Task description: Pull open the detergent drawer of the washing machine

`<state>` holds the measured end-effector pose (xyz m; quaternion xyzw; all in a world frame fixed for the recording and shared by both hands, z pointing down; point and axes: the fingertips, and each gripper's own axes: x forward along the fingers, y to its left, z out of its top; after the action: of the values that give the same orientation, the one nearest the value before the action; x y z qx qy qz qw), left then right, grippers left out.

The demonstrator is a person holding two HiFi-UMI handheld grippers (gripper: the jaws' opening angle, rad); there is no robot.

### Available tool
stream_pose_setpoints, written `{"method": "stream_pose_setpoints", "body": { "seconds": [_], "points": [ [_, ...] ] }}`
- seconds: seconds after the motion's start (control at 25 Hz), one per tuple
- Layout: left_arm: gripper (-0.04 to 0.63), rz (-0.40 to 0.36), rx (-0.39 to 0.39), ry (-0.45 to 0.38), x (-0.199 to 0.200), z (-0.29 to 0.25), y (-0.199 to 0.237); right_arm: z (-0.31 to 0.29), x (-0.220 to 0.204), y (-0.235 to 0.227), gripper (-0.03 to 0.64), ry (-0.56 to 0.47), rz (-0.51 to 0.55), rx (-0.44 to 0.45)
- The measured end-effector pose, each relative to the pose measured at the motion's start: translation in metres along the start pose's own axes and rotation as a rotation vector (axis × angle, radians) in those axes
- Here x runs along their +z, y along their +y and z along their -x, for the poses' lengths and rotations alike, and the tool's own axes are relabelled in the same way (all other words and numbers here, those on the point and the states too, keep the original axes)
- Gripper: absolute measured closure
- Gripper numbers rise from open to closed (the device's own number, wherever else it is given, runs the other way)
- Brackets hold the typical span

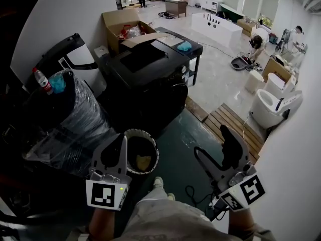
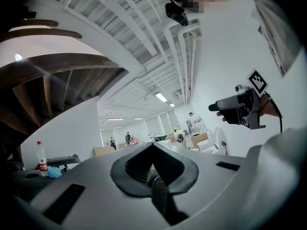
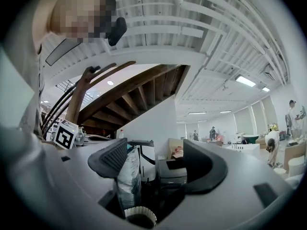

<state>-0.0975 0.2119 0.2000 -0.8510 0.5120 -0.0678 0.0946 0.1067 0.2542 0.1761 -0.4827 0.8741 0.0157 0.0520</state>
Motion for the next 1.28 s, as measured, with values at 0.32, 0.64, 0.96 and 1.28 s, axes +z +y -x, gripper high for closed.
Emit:
{"method": "stream_pose_setpoints", "body": {
  "seconds": [0.32,0.64,0.96,1.28],
  "points": [
    [0.578,-0.006,-0.023,0.007,-0.008,-0.029,-0.002,-0.018,-0.014,-0.017,0.262,0.001,-0.086,0.023],
    [0.578,0.006,-0.010,0.023,-0.028,-0.077,0.020,-0.075,-0.049,-0.047,0.259,0.048,-0.209,0.060],
    [0.578,0.030,-0.001,0.070,-0.064,-0.145,0.063,-0.159,-0.100,-0.092,0.259,0.112,-0.472,0.069],
    [0.578,0.036,-0.006,0.095,-0.101,-0.225,0.111,-0.250,-0.157,-0.128,0.259,0.163,-0.697,0.048]
  ]
}}
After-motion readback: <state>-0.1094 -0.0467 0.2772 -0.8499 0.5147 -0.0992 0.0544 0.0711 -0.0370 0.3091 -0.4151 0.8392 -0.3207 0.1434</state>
